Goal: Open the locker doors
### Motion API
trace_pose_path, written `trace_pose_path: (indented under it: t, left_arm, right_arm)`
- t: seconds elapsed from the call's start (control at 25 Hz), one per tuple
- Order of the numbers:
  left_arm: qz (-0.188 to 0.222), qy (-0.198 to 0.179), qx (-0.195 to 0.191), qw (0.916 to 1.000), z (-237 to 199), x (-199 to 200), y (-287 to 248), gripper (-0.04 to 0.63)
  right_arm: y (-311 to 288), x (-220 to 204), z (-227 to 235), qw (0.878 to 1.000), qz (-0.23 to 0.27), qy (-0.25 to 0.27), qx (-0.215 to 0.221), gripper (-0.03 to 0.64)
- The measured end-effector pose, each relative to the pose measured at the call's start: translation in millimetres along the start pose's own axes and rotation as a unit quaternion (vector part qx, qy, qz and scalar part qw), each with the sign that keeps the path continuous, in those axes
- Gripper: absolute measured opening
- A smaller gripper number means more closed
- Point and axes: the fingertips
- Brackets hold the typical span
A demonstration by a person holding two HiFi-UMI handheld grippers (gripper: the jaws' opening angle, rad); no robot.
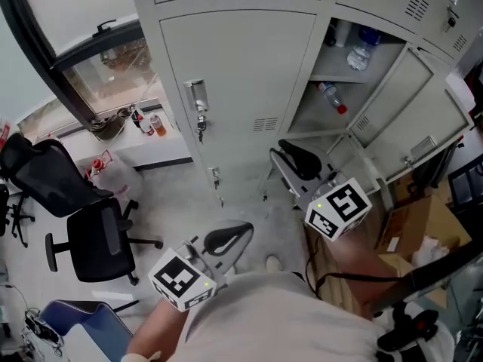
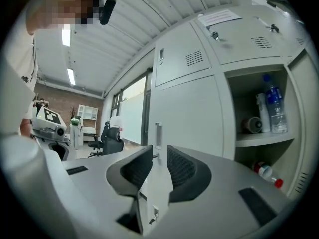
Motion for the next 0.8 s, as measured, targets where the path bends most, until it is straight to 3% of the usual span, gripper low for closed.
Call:
trace_pose_path:
  t: [0.2, 0.36, 0.8]
  left_arm:
    - [0.004, 0.004, 0.024, 0.9997, -18.2, -6.1, 43.8, 0.011]
    - [0.007, 0.005, 0.038, 0.9992, -31.7, -9.7, 76.7, 0.011]
    - [0.019, 0.015, 0.067, 0.9975, -49.7, -19.7, 135.6, 0.011]
  right_arm:
    - [-63.5, -1.7, -33.7, 1.000, 0.000, 0.003, 0.014, 0.080]
    - [-106.6, -1.9, -47.2, 1.000, -0.001, 0.008, 0.000, 0.103]
    - [-188.3, -0.4, -38.5, 0.999, -0.010, 0.001, -0.051, 0.118]
Point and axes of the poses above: the fingertips, and each gripper's own axes: y backward along the fingers, z to its right, x out of its top, and after that the axes turned 5 degrees about -y, right-handed
